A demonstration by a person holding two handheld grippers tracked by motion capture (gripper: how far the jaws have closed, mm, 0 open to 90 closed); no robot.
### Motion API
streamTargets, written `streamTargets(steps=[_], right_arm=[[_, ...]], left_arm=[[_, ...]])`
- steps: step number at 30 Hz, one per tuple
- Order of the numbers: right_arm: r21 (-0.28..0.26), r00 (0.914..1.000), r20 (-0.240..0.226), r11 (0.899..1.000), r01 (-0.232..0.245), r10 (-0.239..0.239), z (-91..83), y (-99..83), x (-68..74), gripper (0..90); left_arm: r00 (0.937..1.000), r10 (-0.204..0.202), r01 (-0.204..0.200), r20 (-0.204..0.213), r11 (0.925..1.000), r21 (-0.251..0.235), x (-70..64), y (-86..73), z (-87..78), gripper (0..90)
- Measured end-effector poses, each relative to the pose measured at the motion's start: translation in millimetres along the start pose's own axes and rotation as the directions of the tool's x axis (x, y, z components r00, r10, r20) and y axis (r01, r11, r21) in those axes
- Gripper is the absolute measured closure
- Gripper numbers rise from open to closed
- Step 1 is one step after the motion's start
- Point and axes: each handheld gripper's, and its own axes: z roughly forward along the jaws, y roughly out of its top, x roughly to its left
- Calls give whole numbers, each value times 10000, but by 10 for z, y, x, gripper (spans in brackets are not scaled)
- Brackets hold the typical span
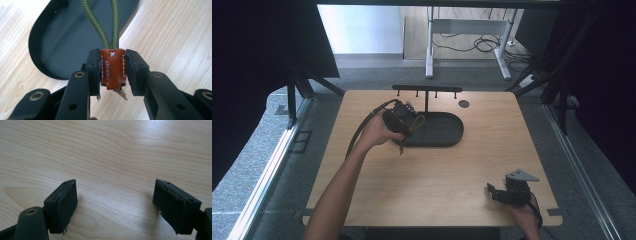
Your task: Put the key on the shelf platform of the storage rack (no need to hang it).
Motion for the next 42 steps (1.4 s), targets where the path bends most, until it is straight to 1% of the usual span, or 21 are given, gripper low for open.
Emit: streamTargets(steps=[2, 3, 4, 6, 8, 9, 10, 13, 16, 18, 23, 26, 28, 31, 32, 33, 35, 38, 40, 42], right_arm=[[-9, 10000, -9, 10000, 11, -11, 1, 0, -2, 198], [-9, 10000, -8, 10000, 7, -7, 1, 0, -2, 198], [-10, 10000, -6, 10000, 7, -7, 1, 0, -2, 198], [-6, 10000, -6, 10000, -1, 1, 1, 0, -2, 197], [-5, 10000, -6, 10000, 6, -6, 1, 0, -2, 197], [-9, 10000, -6, 10000, 9, -9, 1, 0, -2, 197], [-5, 10000, -5, 10000, 5, -5, 1, 0, -2, 197], [-4, 10000, -5, 10000, 2, -2, 1, 0, -2, 197], [2, 10000, -4, 10000, -12, 12, 0, 0, -2, 197], [2, 10000, -1, 10000, -15, 15, 0, -1, -2, 197], [3, 10000, 2, 10000, -21, 21, 0, -1, -2, 197], [-3, 10000, 7, 10000, -31, 31, 0, -1, -3, 197], [8, 10000, 10, 10000, -36, 36, -1, -1, -3, 197], [13, 10000, 11, 10000, -37, 37, -1, -1, -3, 197], [18, 10000, 11, 10000, -50, 50, -2, -1, -3, 197], [18, 10000, 13, 10000, -44, 44, -2, -1, -3, 197], [17, 10000, 13, 10000, -47, 47, -2, -1, -4, 197], [18, 10000, 12, 10000, -54, 54, -2, -1, -4, 197], [12, 10000, 20, 10000, -60, 60, -2, -1, -4, 197], [20, 10000, 22, 10000, -50, 50, -2, -1, -4, 197]], left_arm=[[10000, 2, -2, -49, 10000, -1, 25, 44, 25, 670], [10000, 26, -26, -11, 10000, -12, 44, 66, 38, 670], [9999, 82, -81, -117, 9999, 62, 58, 95, 61, 670], [9997, 47, -44, -219, 9999, 137, 82, 145, 93, 669], [9998, 50, -49, -183, 10000, 49, 113, 191, 121, 670], [9999, 40, -40, -93, 10000, 3, 135, 210, 136, 670], [9999, 50, -49, -89, 10000, 49, 147, 229, 156, 670], [9997, 100, -98, -202, 9999, 95, 194, 283, 205, 670], [9997, 7, -6, -227, 10000, 44, 254, 342, 245, 670], [9995, -29, 31, -327, 10000, 69, 271, 368, 273, 670], [9992, -10, 5, -409, 9999, -120, 323, 439, 351, 670], [9985, 100, -115, -533, 9996, -268, 317, 477, 429, 670], [9986, 138, -150, -518, 9996, -231, 316, 497, 484, 670], [9987, 30, -38, -501, 9999, -156, 325, 512, 589, 670], [9988, 90, -93, -481, 9999, -51, 335, 513, 618, 669], [9988, 50, -51, -491, 10000, -16, 334, 512, 654, 669], [9979, 129, -122, -635, 9999, 121, 340, 509, 716, 669], [9979, 144, -126, -635, 9995, 286, 341, 500, 782, 669], [9983, 39, -24, -583, 9996, 265, 332, 489, 823, 668], [9984, 31, -13, -564, 9995, 317, 322, 476, 856, 668]])
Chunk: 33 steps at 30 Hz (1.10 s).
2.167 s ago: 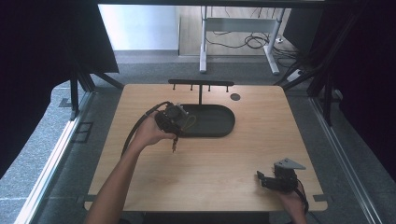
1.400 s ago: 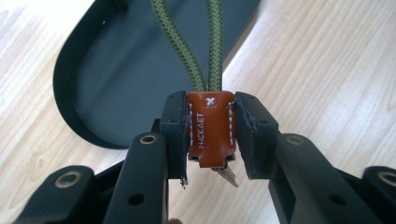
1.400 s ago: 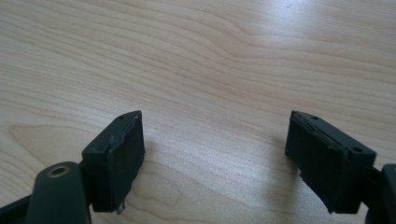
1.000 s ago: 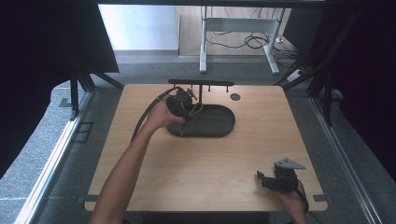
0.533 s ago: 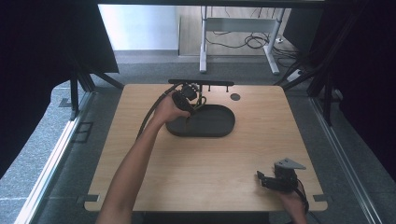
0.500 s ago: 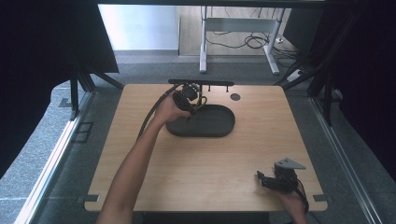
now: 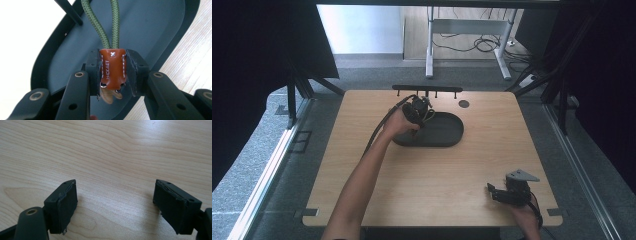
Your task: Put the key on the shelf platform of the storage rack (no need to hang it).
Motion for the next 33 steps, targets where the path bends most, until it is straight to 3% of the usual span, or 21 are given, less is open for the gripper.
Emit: streamTargets(steps=[8, 16, 24, 30, 33], right_arm=[[-12, 10000, 8, 10000, 37, -37, 2, 0, -2, 196], [-14, 10000, 14, 10000, 31, -31, 2, 0, -2, 196], [-11, 10000, 15, 10000, 17, -17, 2, 0, -1, 197], [-8, 10000, 10, 10000, 15, -15, 1, 0, -1, 197], [-11, 10000, 13, 10000, 36, -36, 2, 0, -1, 197]], left_arm=[[9999, 108, -104, -80, 9988, 480, 5, -60, 126, 667], [9999, -61, 69, -142, 9985, 545, -22, -98, 219, 662], [9999, 17, -8, -145, 9979, 644, -33, -106, 267, 637], [9999, 132, -131, -21, 9992, 370, -38, -143, 162, 575], [9999, -46, 46, 116, 10000, 46, -47, -189, 66, 554]])
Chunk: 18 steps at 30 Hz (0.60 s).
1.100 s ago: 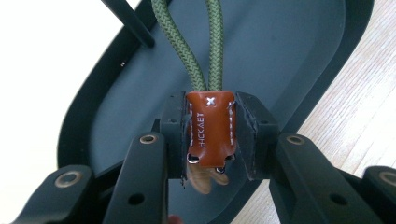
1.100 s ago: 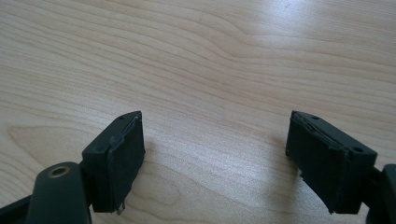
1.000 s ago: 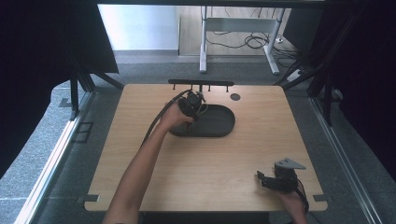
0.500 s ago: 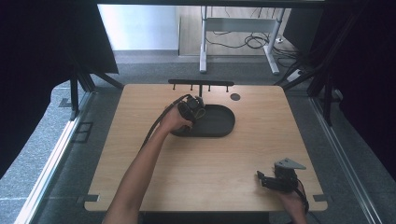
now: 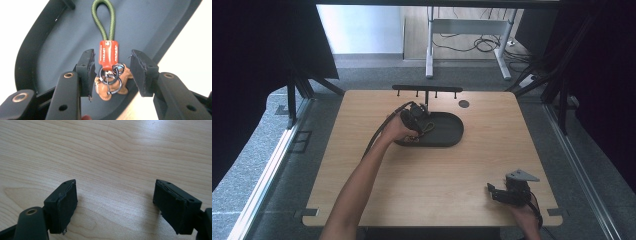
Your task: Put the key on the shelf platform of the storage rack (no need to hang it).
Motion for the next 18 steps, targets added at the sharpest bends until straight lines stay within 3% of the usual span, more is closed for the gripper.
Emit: streamTargets(steps=[8, 18], right_arm=[[17, 10000, 11, 10000, -23, 23, -1, 0, 2, 197], [12, 10000, 24, 10000, -43, 43, 0, 0, 3, 197]], left_arm=[[9993, 181, -164, 324, 9985, -524, -103, -191, -277, 525], [9972, -194, 295, 729, 9896, -1410, -339, -743, -494, 497]])
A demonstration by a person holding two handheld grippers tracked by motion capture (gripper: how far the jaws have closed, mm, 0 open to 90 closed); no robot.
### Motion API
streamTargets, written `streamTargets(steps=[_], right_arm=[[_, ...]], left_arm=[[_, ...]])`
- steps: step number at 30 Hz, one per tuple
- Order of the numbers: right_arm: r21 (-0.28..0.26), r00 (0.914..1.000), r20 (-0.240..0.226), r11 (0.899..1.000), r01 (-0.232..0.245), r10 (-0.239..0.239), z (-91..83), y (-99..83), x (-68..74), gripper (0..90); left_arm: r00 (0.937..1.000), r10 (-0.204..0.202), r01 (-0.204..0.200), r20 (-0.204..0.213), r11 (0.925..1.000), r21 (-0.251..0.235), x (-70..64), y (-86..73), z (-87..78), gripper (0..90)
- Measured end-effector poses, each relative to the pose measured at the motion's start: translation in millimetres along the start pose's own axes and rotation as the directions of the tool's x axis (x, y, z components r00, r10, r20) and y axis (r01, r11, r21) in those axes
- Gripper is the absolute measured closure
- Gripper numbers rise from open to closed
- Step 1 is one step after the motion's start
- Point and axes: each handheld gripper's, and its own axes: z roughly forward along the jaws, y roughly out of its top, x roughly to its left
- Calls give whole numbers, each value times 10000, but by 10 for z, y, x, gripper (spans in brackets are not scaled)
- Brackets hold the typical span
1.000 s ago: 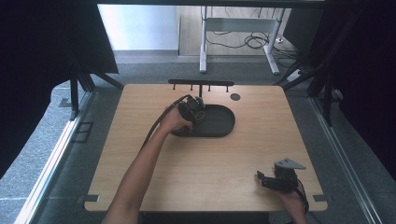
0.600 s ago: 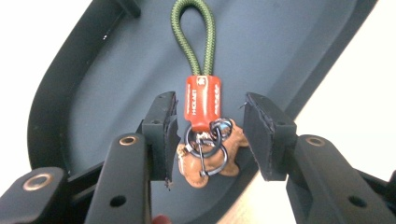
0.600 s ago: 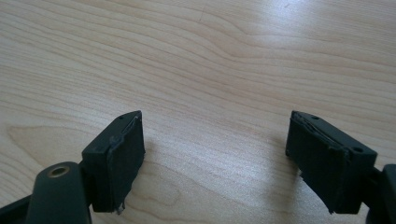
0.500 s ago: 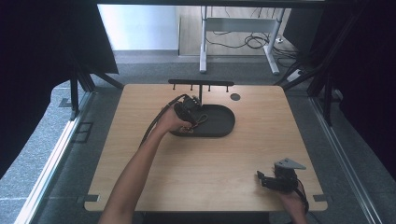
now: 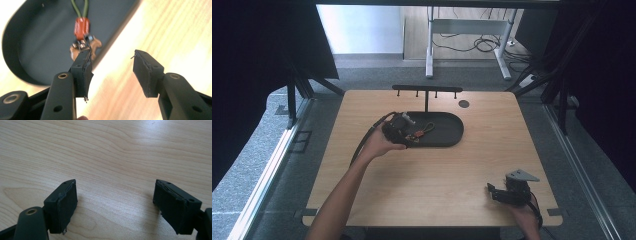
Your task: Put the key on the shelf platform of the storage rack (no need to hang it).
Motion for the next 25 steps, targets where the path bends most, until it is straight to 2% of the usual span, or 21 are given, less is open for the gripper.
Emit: streamTargets(steps=[8, 12, 21, 25], right_arm=[[4, 10000, 27, 10000, -31, 31, 0, 0, -1, 197], [6, 10000, 38, 10000, -42, 42, 0, 1, -1, 197], [0, 10000, 46, 10000, -85, 85, 3, 3, -1, 196], [-5, 9999, 64, 9999, -106, 106, 5, 7, -2, 202]], left_arm=[[9991, -311, 320, 273, 9989, -341, -196, -429, -56, 467], [9986, -455, 469, 271, 9975, -536, -274, -603, -76, 457], [9968, -761, 778, 255, 9941, -754, -350, -835, -94, 444], [9962, -847, 859, 219, 9946, -579, -344, -876, -70, 426]])
